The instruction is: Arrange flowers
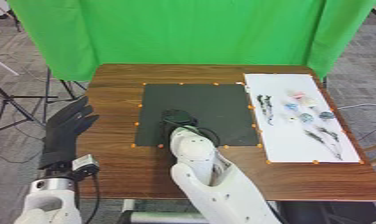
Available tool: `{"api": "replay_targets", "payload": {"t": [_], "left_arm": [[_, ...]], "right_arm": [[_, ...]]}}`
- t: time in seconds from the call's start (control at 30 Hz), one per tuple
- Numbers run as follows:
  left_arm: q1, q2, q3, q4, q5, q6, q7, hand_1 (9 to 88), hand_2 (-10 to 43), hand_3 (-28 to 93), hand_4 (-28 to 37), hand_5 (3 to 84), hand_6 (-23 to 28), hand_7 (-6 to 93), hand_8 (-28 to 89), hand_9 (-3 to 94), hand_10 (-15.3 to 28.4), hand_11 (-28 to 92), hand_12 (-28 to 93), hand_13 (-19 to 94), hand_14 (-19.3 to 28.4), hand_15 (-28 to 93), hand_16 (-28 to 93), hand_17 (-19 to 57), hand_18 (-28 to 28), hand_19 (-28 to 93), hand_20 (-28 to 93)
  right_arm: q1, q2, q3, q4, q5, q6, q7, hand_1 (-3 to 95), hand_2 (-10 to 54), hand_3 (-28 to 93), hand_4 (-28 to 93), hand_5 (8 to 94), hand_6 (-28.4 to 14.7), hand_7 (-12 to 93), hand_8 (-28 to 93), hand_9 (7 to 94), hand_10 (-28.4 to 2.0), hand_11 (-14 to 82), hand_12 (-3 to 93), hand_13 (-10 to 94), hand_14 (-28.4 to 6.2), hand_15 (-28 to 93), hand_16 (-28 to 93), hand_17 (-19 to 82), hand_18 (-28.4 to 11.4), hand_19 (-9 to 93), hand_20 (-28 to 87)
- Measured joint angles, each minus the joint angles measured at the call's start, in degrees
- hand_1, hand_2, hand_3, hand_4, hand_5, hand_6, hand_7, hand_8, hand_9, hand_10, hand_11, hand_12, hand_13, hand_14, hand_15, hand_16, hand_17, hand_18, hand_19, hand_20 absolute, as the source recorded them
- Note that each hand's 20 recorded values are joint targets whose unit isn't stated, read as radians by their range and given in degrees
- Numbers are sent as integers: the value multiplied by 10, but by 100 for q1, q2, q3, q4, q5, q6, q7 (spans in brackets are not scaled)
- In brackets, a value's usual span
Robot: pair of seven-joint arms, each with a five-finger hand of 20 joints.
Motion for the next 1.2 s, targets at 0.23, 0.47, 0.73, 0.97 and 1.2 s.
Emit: {"api": "replay_targets", "payload": {"t": [0.23, 0.47, 0.73, 0.97, 1.2], "left_arm": [[-104, -39, 25, 13, 79, -68, -98, 270, 58, 831, -188, 377, 97, 163, -114, 311, 193, 368, 48, 238, 268, 655, -181, -91, 218, 617, 26], [-108, -70, 19, 15, 101, -98, -127, 271, 59, 831, -185, 378, 97, 163, -115, 311, 193, 367, 48, 239, 268, 656, -181, -91, 217, 617, 26], [-114, -82, 22, 42, 105, -142, -129, 271, 59, 832, -184, 378, 97, 165, -115, 310, 191, 368, 48, 238, 269, 656, -181, -91, 217, 617, 26], [-108, -165, -51, 52, 151, -225, -189, 271, 59, 832, -184, 378, 97, 165, -115, 311, 193, 368, 47, 238, 268, 655, -181, -91, 217, 617, 26], [1, -117, -77, -33, 133, -118, -150, 271, 59, 831, -185, 378, 97, 164, -115, 311, 192, 368, 48, 238, 269, 655, -181, -90, 217, 617, 26]], "right_arm": [[-55, -75, -41, -30, -73, -26, -89, 497, -88, 749, -228, 871, -55, 227, 224, 915, -107, 460, 265, 937, -36, 639, 236, 696, -156, 932, 371], [-72, -105, -77, -110, -6, -22, -86, 434, -77, 748, -229, 868, -51, 228, 181, 915, -111, 445, 263, 937, -29, 626, 231, 705, -138, 932, 330], [-103, -126, -109, -165, 46, -16, -86, 380, -54, 747, -214, 869, -50, 259, -49, 915, -113, 439, 262, 937, -30, 623, 229, 707, -134, 932, 321], [-88, -122, -199, -162, 101, -1, 6, 348, -45, 738, -214, 865, -54, 261, -61, 913, -118, 435, 262, 937, -33, 616, 230, 706, -134, 932, 320], [61, 130, -527, -256, -247, 327, 123, 303, -30, 722, -203, 832, -75, 246, -60, 875, -144, 433, 263, 898, -52, 624, 239, 678, -143, 932, 313]]}}
